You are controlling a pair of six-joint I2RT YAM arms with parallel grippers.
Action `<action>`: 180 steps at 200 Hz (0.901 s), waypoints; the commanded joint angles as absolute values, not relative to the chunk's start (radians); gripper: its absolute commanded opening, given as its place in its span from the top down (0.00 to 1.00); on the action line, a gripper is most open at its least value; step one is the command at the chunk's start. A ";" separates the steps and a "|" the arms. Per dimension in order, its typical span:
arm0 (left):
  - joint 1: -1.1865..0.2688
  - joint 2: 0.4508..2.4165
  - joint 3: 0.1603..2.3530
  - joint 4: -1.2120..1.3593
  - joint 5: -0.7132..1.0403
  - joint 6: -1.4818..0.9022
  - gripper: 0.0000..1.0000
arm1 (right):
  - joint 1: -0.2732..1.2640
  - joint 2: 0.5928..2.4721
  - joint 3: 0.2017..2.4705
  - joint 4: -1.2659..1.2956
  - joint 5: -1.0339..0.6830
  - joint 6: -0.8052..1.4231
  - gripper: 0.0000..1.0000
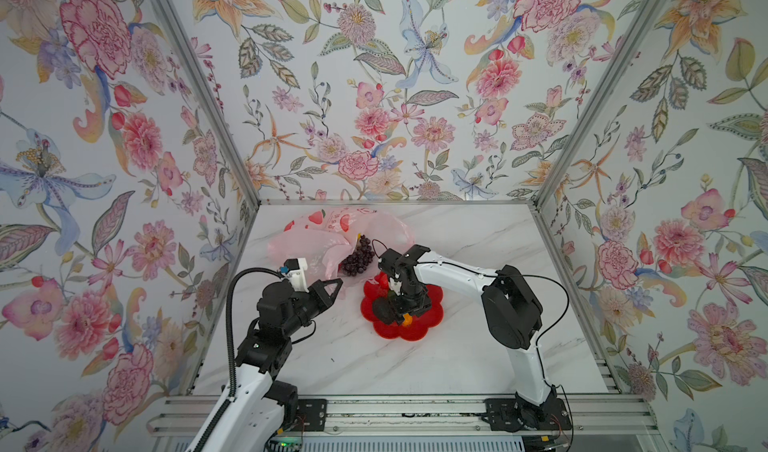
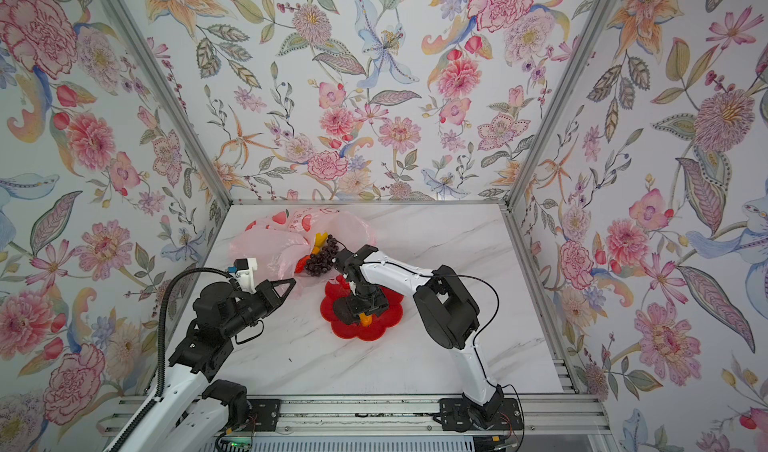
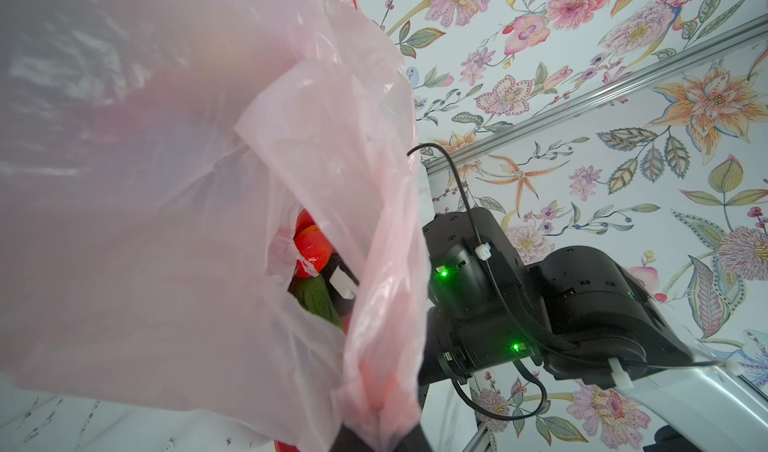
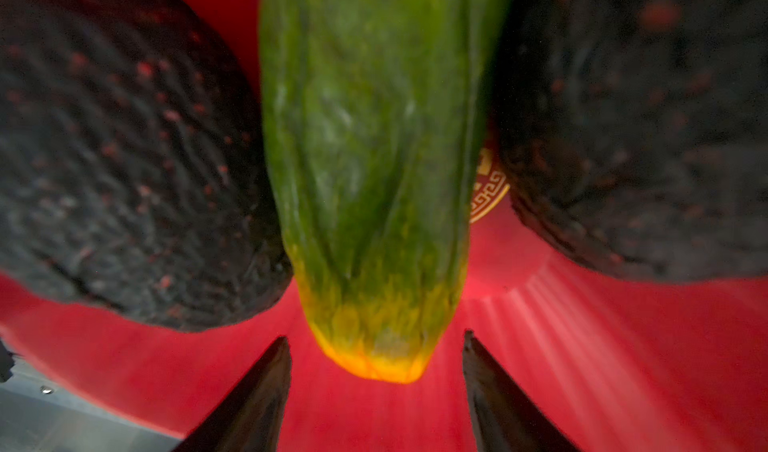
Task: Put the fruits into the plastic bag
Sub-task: 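Lower the right gripper and grasp the green-yellow papaya on the plate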
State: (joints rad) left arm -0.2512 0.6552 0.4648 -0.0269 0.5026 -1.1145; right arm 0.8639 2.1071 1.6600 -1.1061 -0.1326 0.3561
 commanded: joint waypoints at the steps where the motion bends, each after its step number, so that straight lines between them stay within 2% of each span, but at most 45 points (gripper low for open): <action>1: -0.242 0.641 0.455 -0.049 0.536 -1.105 1.00 | 0.871 2.141 1.656 -1.098 -0.102 0.368 0.36; 90: -0.241 0.614 0.474 -0.106 0.529 -1.100 1.00 | 0.876 2.154 1.636 -1.058 -0.100 0.379 0.54; 180: -0.242 0.537 0.410 -0.085 0.496 -1.170 1.00 | 0.884 2.050 1.566 -1.039 -0.057 0.351 0.71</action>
State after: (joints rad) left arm -0.2485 0.5644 0.4438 -0.0959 0.5125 -1.1362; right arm 0.8753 2.1147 1.5944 -1.0412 -0.0860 0.3698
